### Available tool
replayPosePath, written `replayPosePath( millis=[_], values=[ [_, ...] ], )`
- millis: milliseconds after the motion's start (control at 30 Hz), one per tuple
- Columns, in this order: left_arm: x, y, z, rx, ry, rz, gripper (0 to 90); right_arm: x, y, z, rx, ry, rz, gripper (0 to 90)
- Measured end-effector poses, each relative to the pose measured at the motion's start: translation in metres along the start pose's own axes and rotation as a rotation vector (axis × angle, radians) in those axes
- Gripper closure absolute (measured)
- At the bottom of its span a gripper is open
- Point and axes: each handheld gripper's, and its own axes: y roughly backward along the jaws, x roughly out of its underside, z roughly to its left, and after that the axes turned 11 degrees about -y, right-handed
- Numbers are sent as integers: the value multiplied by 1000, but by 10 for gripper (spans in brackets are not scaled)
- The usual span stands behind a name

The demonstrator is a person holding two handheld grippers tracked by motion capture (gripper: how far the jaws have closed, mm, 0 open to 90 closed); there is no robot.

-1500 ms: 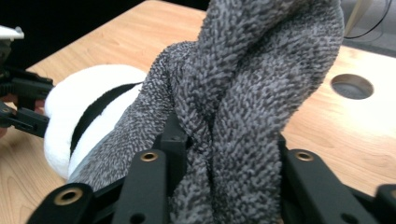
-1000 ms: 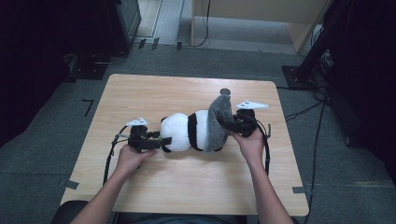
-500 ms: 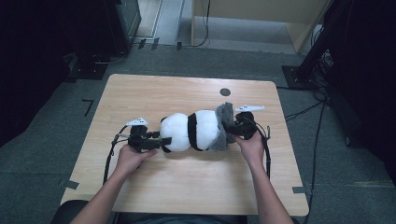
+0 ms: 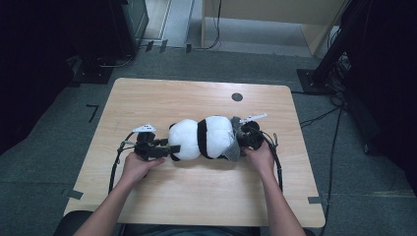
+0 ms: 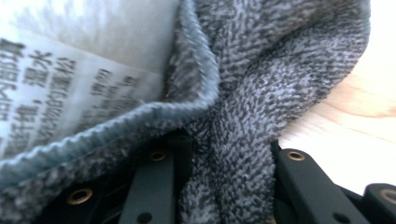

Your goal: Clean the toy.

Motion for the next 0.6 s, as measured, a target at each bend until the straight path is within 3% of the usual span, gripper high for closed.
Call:
replayPosePath(
  millis=[133,333,467,600],
  values=[
    [-2,1,-1,-7,1,0,340,-2,16,-5,-4,-23,-51,712],
    [-3,2,-2,-10,4,-4,341,-6,63,-6,-37,-36,-211,721],
    [-3,2,-2,-9,8,-6,340,-13,90,7,-76,-6,-287,723],
    [-4,2,-2,-14,3,-5,331,-20,106,29,-112,53,-327,724]
  ],
)
